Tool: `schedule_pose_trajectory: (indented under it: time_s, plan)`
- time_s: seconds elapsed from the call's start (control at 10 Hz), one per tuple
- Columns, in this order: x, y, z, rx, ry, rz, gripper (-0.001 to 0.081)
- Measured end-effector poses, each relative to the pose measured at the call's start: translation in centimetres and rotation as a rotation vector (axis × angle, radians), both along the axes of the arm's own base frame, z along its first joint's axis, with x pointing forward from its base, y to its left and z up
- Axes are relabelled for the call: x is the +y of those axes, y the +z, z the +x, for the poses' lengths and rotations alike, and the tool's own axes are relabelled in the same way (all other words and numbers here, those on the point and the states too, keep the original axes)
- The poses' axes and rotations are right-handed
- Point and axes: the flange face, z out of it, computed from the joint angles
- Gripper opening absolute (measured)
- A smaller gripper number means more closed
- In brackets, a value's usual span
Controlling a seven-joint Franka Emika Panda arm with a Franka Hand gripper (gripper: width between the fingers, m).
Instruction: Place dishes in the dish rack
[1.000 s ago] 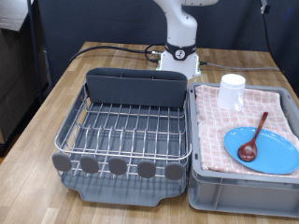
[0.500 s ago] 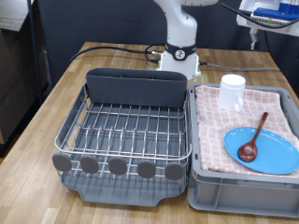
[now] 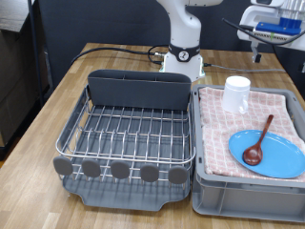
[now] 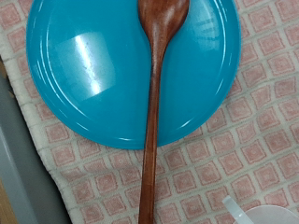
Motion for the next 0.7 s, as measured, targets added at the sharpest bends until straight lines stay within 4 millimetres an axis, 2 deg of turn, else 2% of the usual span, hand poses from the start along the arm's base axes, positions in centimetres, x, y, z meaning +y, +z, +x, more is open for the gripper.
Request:
schedule_pose_trajectory:
  time_s: [0.3,0.7]
  plan:
    - [-0.2,-3.4,-0.8,-0.013,-0.003,0.011,0.0803]
    - [-0.1,-6.1,0.1,0.005,0.015,0.028,0.0803]
